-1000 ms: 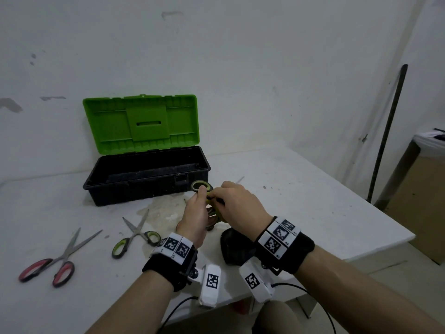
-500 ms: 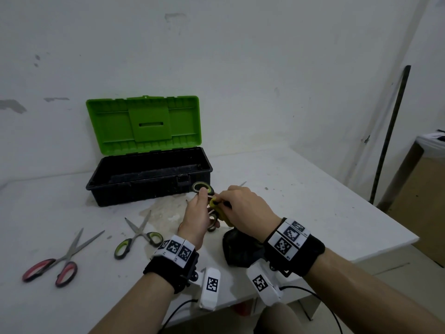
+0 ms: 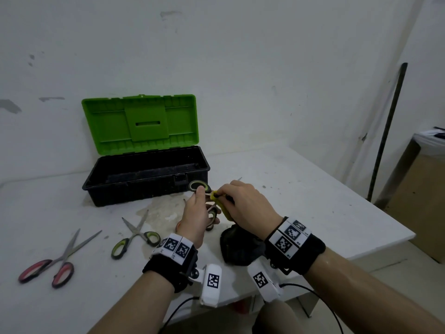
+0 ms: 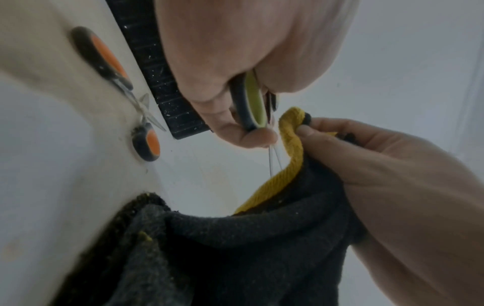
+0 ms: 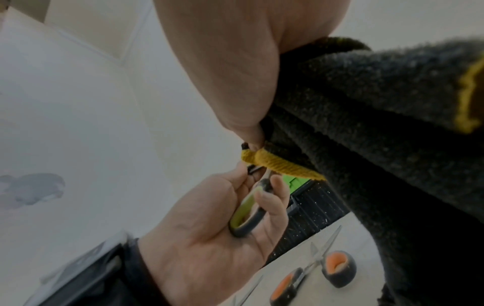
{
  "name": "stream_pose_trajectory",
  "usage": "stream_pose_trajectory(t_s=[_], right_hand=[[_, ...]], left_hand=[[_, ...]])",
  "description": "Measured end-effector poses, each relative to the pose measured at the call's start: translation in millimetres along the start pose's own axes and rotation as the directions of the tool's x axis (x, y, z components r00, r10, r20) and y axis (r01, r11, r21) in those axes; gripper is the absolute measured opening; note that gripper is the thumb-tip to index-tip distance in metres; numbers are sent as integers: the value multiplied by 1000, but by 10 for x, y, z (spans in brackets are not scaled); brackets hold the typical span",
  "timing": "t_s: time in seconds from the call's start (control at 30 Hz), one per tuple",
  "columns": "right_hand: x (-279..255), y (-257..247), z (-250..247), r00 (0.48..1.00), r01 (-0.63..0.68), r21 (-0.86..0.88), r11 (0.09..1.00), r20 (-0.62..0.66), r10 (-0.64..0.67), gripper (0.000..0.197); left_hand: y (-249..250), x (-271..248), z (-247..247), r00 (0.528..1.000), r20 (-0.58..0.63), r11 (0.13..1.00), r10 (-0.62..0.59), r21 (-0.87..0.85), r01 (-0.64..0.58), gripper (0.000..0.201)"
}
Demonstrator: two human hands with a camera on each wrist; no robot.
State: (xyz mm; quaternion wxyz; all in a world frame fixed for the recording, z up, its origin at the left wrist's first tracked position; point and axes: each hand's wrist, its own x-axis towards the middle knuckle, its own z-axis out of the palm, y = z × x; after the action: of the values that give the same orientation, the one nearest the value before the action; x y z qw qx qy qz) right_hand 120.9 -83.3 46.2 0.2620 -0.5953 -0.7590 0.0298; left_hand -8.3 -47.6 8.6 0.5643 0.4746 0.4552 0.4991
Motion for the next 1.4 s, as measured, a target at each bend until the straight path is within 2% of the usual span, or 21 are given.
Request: stream_pose_trajectory(t_s=[0.17, 0.3, 0.37, 0.5, 0.63, 0.7, 1.0, 1.2, 1.27, 1.4], right_hand=[[-10, 12, 30, 1000, -26, 20, 999, 6, 25, 24], [5, 134, -56, 994, -82, 80, 993, -70, 87, 27], [7, 119, -50, 994, -51, 102, 994, -92, 60, 25], [-27, 47, 53, 1000, 6, 82, 997, -28, -3, 23], [23, 161, 1, 992, -77, 92, 993, -93, 86, 25], [41, 178, -39, 989, -72, 102, 992, -119, 84, 26], [-72, 7, 119, 999, 17, 12, 1000, 39, -18, 22], [-67, -26, 105, 992, 86, -69, 994, 98, -79, 22], [-36, 18, 68, 996, 63, -102, 993, 74, -56, 24], [-4, 44, 29, 999, 41, -62, 997, 1, -41, 23]], left_hand=[[26, 4, 32, 1000, 0, 999, -16, -33, 16, 47], [8, 34, -22, 999, -32, 999, -5, -53, 3, 52], [7, 31, -10, 1000, -27, 999, -11, -47, 10, 51], [17, 22, 44, 1000, -11, 999, -28, -30, 28, 48], [-17, 29, 13, 999, -37, 999, -25, -41, 23, 50], [-30, 43, 6, 999, -40, 998, -28, -51, 26, 53], [-45, 59, 6, 999, -22, 999, -34, -42, 33, 51], [-25, 30, -3, 999, 18, 998, -38, -56, 39, 46], [-36, 26, -27, 999, 16, 998, -32, -54, 33, 49], [-53, 43, -28, 999, 19, 998, -25, -54, 26, 49]])
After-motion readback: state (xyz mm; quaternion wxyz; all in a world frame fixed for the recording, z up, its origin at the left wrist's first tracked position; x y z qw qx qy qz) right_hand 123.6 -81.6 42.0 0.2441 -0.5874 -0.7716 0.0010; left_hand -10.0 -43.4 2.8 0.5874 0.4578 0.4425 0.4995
